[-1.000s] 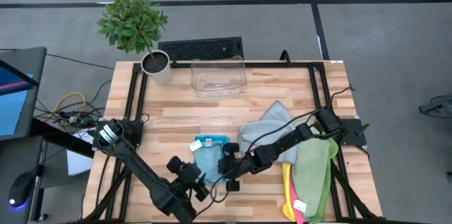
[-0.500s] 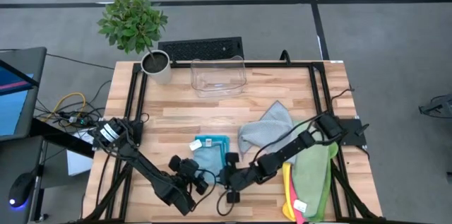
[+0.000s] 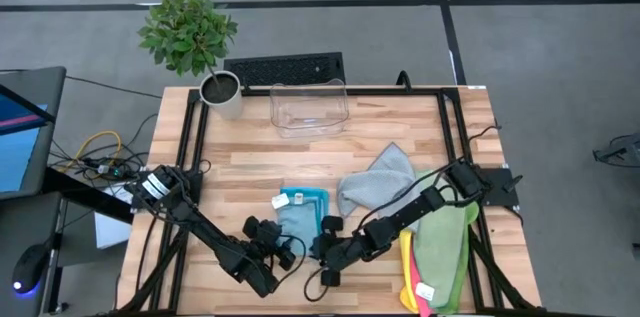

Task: Fold microfiber towels
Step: Stack the folded light blue microfiber cloth on top of the folded blue microfiber cloth

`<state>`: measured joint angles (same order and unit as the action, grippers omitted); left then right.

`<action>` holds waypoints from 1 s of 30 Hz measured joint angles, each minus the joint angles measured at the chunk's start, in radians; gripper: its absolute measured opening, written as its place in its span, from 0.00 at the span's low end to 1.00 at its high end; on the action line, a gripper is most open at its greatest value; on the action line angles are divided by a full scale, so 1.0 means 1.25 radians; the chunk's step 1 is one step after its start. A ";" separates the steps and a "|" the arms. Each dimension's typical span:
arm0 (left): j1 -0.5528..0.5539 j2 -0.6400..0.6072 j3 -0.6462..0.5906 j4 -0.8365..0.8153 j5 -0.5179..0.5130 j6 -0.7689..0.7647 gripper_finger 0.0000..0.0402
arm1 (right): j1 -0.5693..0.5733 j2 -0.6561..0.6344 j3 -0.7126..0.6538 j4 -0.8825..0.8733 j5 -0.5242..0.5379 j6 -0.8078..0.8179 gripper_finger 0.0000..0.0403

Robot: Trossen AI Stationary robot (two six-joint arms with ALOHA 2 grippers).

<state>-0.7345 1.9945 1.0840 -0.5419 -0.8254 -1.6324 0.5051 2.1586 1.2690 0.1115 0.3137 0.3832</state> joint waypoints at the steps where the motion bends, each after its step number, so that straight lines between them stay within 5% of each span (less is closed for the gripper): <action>1: 0.000 -0.001 0.000 -0.001 -0.002 0.000 0.59 | -0.003 0.000 0.000 0.000 0.003 -0.013 0.29; 13: 0.000 -0.144 -0.001 -0.102 -0.134 0.025 0.59 | -0.041 -0.098 0.001 -0.104 0.228 -0.157 0.29; 30: 0.124 -0.128 -0.222 0.119 -0.077 0.088 0.49 | -0.179 -0.055 -0.091 -0.081 0.191 -0.099 0.29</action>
<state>-0.5792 1.8343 0.8069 -0.3929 -0.9218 -1.5227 0.2812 2.0896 1.1557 0.0101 0.5525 0.2598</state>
